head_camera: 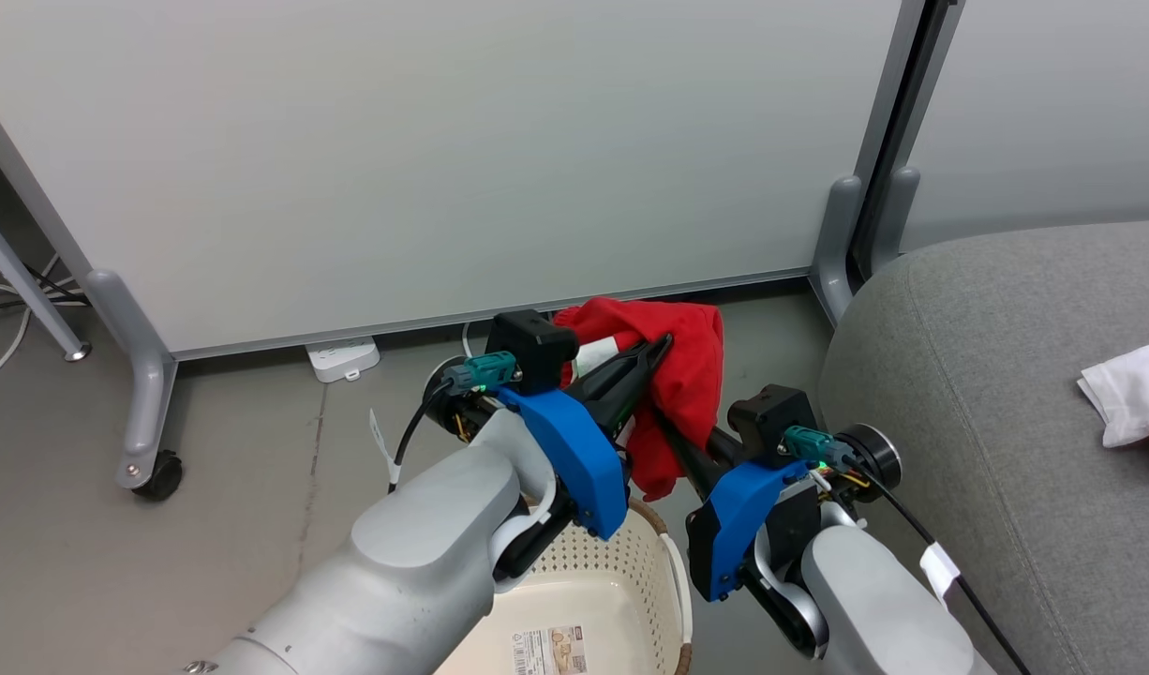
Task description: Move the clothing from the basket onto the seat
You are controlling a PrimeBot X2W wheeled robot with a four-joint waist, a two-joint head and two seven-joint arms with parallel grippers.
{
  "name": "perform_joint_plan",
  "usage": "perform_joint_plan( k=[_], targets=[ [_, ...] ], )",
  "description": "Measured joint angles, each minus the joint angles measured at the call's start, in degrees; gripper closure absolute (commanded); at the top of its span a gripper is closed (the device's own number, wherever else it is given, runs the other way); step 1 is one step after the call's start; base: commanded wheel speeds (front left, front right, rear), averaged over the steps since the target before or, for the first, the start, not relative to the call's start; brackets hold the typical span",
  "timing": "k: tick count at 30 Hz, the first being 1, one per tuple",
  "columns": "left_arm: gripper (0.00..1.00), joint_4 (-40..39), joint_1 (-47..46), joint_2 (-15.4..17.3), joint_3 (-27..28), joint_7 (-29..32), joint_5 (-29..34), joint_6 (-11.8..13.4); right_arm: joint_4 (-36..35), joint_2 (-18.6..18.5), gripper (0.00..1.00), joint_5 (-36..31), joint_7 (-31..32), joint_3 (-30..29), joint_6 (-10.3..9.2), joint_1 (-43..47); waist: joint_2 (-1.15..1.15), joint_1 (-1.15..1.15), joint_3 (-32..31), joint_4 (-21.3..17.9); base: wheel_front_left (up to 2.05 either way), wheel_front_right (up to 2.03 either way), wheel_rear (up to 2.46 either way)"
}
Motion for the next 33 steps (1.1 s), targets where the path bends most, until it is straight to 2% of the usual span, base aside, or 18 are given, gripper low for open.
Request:
perform_joint_plan(
  k=[7,8,9,10,16,22,27,33],
  targets=[
    [1.00,0.0,0.3,0.0,0.1,0.0,0.0,0.0,0.3,0.0,1.00,-0.1,-0.5,0.1,0.00,-0.4,0.00,0.00,0.1,-0.3,0.00,0.00,0.00],
    [0.96,0.1,0.3,0.0,0.4,0.0,0.1,0.0,0.3,0.0,1.00,-0.1,-0.5,0.1,0.00,-0.4,0.00,0.00,0.1,-0.3,0.00,0.00,0.00],
    [0.55,0.2,0.3,0.0,0.7,0.0,0.2,0.0,0.3,0.0,1.00,-0.1,-0.6,0.1,0.00,-0.4,0.00,0.00,0.2,-0.3,0.00,0.00,0.00],
    [0.00,0.2,0.4,0.0,1.1,0.0,0.6,0.0,0.3,0.0,1.00,-0.2,-0.7,0.1,0.00,-0.4,0.00,0.00,0.2,-0.4,0.00,0.00,0.00],
    [0.00,0.2,0.8,0.0,2.7,0.0,2.1,0.0,0.3,0.0,1.00,-0.4,-0.7,-0.1,0.00,-0.4,0.00,0.00,0.2,-0.5,0.00,0.00,0.00],
    [0.00,-1.5,4.5,0.5,8.2,-0.1,5.4,0.2,0.0,0.0,1.00,-0.8,-1.3,-1.0,0.00,-0.4,0.00,0.00,0.0,-0.5,0.00,0.00,0.00],
    [0.00,-6.4,10.6,3.3,13.5,-0.1,11.5,2.0,-0.7,0.0,1.00,-1.5,-1.5,-2.1,0.00,-0.3,0.00,0.00,0.0,-0.3,0.00,0.00,0.00],
    [0.00,-15.7,20.2,6.5,20.9,-0.1,19.4,2.4,-1.5,0.0,1.00,-2.5,-1.5,-3.9,0.00,0.7,0.00,0.00,0.1,0.1,0.00,0.00,0.00]
  ],
)
